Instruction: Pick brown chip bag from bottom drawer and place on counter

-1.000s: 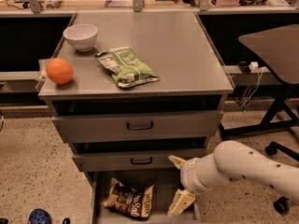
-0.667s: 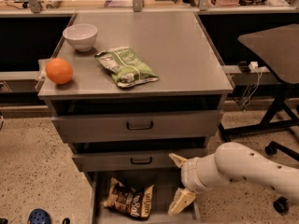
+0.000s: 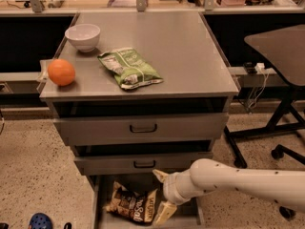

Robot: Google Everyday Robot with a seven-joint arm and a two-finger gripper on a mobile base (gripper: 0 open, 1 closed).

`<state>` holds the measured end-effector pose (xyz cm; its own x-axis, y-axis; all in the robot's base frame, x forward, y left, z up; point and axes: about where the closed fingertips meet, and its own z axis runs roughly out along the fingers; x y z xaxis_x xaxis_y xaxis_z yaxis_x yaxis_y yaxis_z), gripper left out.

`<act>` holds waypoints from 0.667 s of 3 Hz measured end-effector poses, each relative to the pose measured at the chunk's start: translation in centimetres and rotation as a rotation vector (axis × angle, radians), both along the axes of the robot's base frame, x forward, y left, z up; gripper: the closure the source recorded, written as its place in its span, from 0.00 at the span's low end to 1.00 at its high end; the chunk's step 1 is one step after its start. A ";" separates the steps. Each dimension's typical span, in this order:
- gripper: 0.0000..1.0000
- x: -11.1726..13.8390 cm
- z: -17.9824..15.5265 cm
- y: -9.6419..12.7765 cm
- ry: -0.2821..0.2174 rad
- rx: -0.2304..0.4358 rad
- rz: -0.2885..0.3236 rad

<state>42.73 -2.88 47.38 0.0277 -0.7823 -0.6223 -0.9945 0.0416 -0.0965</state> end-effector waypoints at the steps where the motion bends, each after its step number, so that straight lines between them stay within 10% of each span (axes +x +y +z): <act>1: 0.00 -0.6 -8.0 3.0 0.050 0.034 0.027; 2: 0.00 -0.5 -8.3 3.1 0.050 0.038 0.027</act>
Offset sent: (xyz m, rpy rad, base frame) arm 0.0040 0.0210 -0.0577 0.0158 0.0138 0.0227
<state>42.19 0.18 39.13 0.0164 -0.7574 -0.6527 -0.9988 0.0175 -0.0454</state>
